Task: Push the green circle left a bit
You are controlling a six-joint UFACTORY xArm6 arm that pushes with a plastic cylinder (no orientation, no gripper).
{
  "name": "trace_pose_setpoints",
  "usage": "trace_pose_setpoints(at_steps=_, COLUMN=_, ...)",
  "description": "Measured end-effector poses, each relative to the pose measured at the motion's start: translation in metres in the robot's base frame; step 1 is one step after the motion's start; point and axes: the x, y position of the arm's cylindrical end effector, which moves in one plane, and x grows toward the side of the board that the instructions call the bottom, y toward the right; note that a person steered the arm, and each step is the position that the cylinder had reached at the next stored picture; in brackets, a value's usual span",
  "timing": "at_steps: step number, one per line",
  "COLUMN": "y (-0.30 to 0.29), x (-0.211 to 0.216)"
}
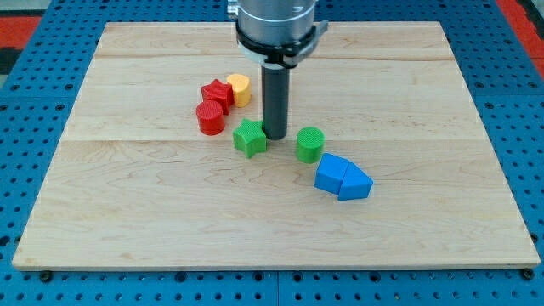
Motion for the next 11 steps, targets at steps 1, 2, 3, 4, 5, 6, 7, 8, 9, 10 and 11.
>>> trace_pose_setpoints(at_steps=1, y=-0.010, x=-0.022)
trace_pose_setpoints(at_steps=2, y=-0.010, x=-0.012)
trace_pose_setpoints(at_steps=3, y=0.000, x=0.001)
trace_pose_setpoints(at_steps=4, y=0.016, x=-0.001)
trace_pose_setpoints(at_steps=5, y=0.048, x=-0.004)
trace_pose_setpoints(at_steps=6, y=0.098, x=0.000)
trace_pose_setpoints(at_steps=7, y=0.118, x=0.018)
trace_pose_setpoints(at_steps=8, y=0.101, x=0.040)
trace_pose_setpoints(at_steps=9, y=0.076, x=0.043)
trace_pose_setpoints(at_steps=10, y=0.074, x=0.043)
trace_pose_setpoints(at_steps=11, y=0.074, x=0.043)
